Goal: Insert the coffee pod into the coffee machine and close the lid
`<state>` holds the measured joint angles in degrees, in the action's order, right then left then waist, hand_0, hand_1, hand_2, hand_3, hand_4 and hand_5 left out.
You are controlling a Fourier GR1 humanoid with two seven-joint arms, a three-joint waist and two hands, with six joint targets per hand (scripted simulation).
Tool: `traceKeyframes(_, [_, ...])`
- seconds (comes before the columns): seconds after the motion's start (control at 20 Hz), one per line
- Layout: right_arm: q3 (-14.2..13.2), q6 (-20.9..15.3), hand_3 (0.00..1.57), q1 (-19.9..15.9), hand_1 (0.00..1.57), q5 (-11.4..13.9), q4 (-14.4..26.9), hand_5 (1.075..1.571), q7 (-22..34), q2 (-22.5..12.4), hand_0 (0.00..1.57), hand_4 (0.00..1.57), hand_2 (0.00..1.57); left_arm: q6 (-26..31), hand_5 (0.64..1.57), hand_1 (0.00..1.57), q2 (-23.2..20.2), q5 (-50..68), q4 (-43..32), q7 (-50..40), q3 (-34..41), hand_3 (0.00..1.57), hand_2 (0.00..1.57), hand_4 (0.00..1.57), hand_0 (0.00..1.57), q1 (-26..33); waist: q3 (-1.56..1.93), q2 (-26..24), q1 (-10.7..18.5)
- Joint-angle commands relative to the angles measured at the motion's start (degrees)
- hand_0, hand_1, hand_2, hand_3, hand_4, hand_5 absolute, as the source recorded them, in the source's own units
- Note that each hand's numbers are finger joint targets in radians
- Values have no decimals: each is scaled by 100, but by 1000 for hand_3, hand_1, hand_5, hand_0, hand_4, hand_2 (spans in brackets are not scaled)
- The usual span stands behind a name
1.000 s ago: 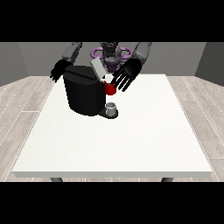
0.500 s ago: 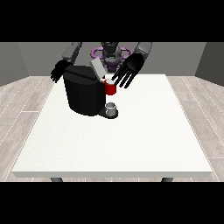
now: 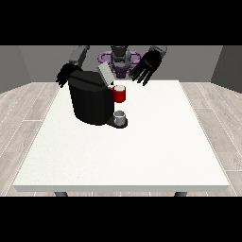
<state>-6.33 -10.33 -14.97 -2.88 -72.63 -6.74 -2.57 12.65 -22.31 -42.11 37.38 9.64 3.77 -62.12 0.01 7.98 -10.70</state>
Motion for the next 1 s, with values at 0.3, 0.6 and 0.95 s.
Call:
traceKeyframes(0.3, [-227, 78, 0, 898, 0, -135, 277, 1571, -397, -2, 0, 430, 0, 54, 1571, 0, 1107, 1814, 122, 246, 1385, 0, 0, 261, 0, 978, -5, -1020, 712])
traceKeyframes(0.6, [-413, 136, 0, 1192, 0, -273, 134, 1571, -194, -199, 0, 488, 0, -4, 1571, 0, 1638, 2134, 299, 546, 1436, 0, 0, 0, 0, 2154, -2, -1823, 1112])
traceKeyframes(0.95, [278, 521, 0, 1034, 0, -72, -783, 1571, 735, -329, 0, 370, 0, 166, 1571, 0, 1711, 2640, 304, 234, 1769, 0, 0, 0, 0, 2774, -5, -2413, 1110])
